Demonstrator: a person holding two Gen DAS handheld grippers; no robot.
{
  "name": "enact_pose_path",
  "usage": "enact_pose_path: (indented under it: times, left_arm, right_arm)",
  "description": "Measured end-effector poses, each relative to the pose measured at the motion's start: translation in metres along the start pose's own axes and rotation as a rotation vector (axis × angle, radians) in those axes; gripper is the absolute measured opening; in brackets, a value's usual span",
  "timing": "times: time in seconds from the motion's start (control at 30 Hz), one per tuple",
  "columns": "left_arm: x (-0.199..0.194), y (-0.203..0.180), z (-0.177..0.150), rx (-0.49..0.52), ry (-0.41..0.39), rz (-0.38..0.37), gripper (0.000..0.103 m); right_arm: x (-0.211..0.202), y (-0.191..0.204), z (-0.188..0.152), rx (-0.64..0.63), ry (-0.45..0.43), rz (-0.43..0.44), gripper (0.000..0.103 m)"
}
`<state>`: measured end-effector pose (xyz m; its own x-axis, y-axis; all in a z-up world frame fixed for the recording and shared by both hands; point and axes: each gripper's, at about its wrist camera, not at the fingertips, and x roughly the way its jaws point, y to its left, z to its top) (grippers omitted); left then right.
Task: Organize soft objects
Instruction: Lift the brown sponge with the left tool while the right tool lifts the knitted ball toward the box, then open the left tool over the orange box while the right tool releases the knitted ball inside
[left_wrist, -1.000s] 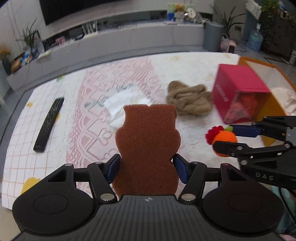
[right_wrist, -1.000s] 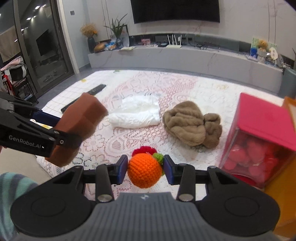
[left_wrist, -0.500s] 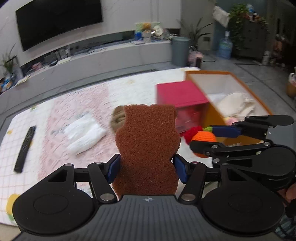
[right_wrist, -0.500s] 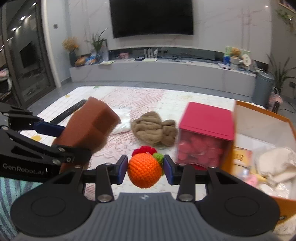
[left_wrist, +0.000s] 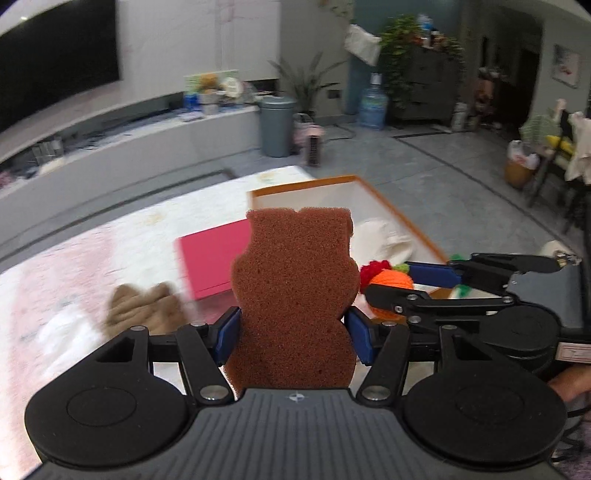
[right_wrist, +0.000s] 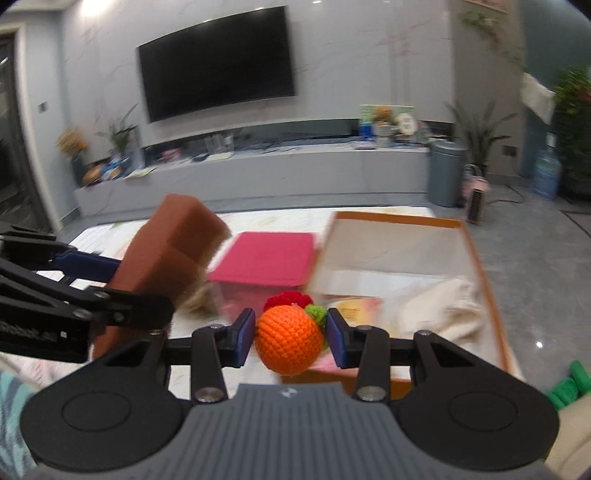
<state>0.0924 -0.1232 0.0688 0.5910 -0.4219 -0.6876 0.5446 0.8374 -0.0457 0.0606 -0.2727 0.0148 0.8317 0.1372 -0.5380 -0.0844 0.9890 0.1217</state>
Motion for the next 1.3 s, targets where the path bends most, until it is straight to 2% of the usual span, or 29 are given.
enact_pose_path:
  times: [0.13,0.3,0.57,0.7,0.87,1.1,1.3]
  left_arm:
    - [0.036,-0.014,0.020,0.034,0.029,-0.028,0.070]
    - [0.077,-0.030,0.041,0.076,0.086,-0.042,0.070]
    - [0.129,-0.041,0.074,0.193,0.106,0.002,0.070]
    - [0.158,-0.041,0.083,0.232,0.110,0.063,0.070]
    - [0.182,-0.036,0.083,0.242,0.146,0.101,0.070]
    - [0.206,-0.033,0.073,0.290,0.177,0.108,0.071]
    - [0.206,-0.032,0.070,0.308,0.172,0.099,0.078]
  right_arm:
    - [0.004,-0.037,0.005,0.048,-0.003,-0.051,0.041]
    - [0.022,-0.073,0.014,0.040,0.012,-0.106,0.041]
    - [0.074,-0.114,0.037,-0.022,0.062,-0.117,0.041]
    - [0.098,-0.126,0.048,-0.063,0.081,-0.110,0.041]
    - [0.130,-0.137,0.053,-0.123,0.133,-0.086,0.041]
    - [0.168,-0.140,0.048,-0.204,0.220,-0.087,0.042]
    - [0.177,-0.139,0.046,-0.238,0.242,-0.107,0.042]
